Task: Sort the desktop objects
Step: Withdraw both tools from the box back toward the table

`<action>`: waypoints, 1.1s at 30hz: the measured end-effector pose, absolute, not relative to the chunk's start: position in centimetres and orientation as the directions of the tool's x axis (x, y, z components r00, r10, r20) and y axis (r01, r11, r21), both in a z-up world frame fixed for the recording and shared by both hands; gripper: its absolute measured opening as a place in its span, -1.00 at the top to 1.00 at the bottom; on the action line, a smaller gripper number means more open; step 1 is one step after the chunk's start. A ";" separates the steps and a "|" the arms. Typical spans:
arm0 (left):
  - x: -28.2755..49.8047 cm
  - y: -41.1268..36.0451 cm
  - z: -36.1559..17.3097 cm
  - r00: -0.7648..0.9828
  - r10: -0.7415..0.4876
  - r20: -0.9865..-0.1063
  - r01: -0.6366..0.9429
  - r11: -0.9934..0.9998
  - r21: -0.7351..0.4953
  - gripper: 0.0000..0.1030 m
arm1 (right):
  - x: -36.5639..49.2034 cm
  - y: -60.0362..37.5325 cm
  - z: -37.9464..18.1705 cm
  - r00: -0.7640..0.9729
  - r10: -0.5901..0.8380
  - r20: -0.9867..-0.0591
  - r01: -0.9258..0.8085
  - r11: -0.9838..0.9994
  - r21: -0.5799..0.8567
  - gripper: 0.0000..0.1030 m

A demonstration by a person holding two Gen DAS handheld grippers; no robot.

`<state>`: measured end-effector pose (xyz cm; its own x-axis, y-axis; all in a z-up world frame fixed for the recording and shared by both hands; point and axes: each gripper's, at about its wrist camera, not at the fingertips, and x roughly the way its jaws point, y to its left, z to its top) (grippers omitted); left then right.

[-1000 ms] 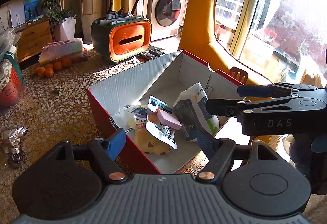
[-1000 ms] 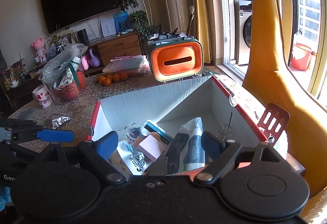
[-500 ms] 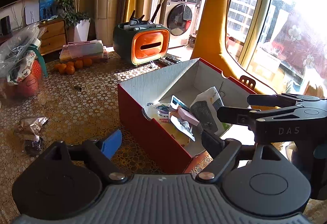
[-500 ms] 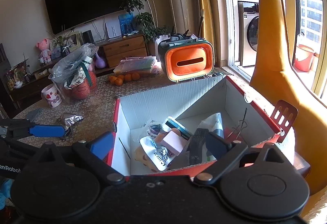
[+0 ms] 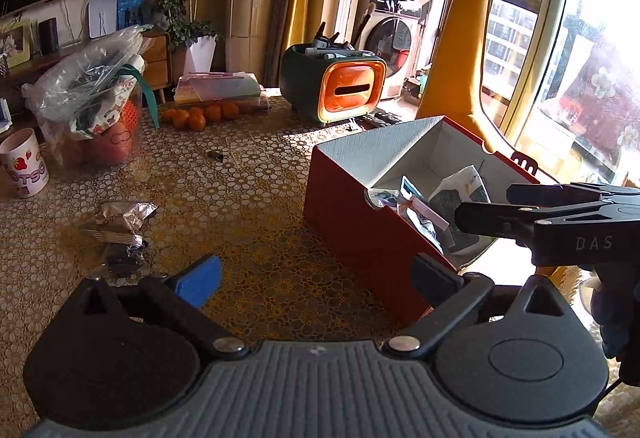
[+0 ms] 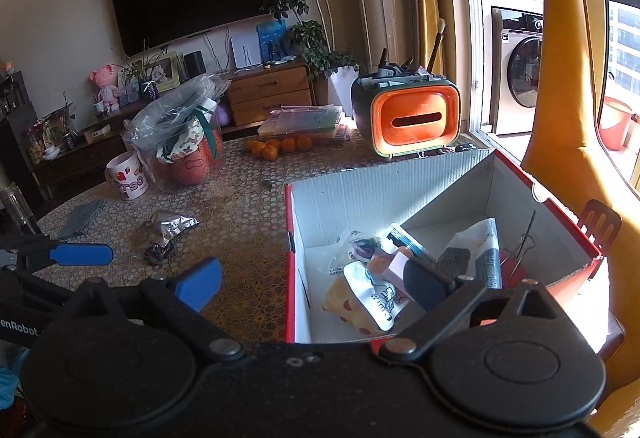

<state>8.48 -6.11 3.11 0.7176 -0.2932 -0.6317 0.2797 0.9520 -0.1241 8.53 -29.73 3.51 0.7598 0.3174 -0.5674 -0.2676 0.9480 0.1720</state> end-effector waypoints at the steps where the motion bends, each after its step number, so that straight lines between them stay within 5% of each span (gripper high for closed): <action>1: 8.5 -5.6 3.0 0.720 -0.286 -0.633 0.270 0.955 -0.125 -0.97 | 8.5 -29.3 3.5 0.758 0.320 -0.569 -0.271 0.947 0.173 -0.90; 33: 13.9 5.5 -4.2 0.728 -0.075 -0.681 0.013 0.995 -0.096 -0.97 | 17.9 -13.1 2.0 0.635 0.427 -0.643 -0.495 0.865 0.085 -0.90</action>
